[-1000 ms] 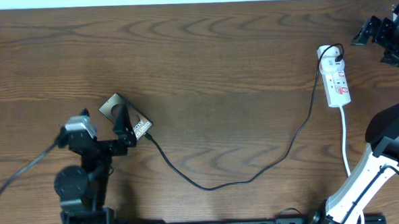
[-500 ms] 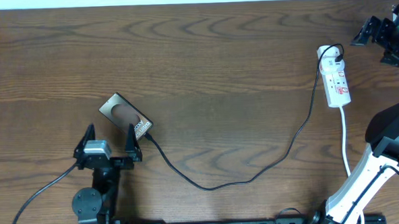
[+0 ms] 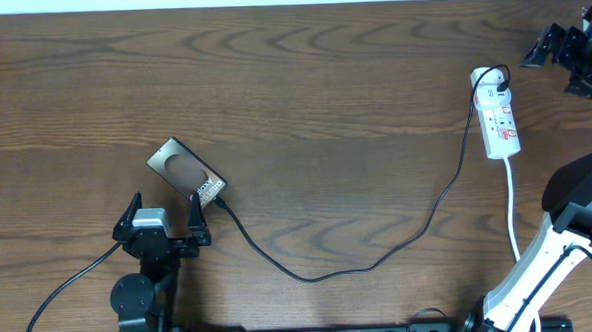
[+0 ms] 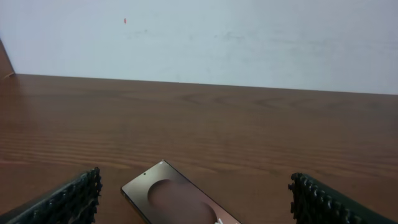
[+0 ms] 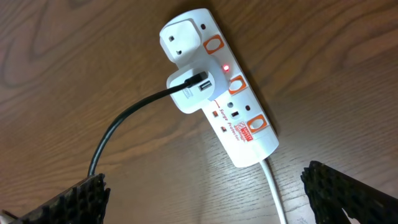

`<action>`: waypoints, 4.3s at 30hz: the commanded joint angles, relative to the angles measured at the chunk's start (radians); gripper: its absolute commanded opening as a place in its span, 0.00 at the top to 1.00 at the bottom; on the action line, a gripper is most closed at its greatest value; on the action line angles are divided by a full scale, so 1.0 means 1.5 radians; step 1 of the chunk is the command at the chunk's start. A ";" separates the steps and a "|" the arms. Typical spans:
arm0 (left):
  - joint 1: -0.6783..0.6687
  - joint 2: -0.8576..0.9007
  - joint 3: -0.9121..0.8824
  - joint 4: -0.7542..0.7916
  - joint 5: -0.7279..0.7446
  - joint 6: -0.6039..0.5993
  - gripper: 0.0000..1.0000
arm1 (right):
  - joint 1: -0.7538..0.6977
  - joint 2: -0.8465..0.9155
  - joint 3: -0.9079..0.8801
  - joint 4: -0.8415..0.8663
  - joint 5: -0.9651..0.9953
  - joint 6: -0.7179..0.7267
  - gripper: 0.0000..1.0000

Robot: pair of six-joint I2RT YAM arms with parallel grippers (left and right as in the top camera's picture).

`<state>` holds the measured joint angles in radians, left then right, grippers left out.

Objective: Plug charger to phone and switch on socket

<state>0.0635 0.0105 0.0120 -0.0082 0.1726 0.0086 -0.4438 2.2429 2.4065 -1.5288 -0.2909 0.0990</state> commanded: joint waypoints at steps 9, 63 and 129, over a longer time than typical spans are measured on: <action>-0.003 -0.004 -0.005 -0.034 0.001 0.014 0.04 | -0.001 -0.011 0.009 -0.001 0.001 0.006 0.01; -0.003 -0.004 -0.005 -0.034 0.001 0.014 0.04 | 0.006 -0.011 0.009 -0.002 0.018 0.006 0.01; -0.003 -0.004 -0.005 -0.034 0.001 0.014 0.04 | 0.308 -1.406 -1.601 1.079 0.129 -0.211 0.01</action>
<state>0.0631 0.0101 0.0139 -0.0120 0.1654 0.0235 0.0071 0.1753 0.0166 0.1200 -0.1959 -0.3206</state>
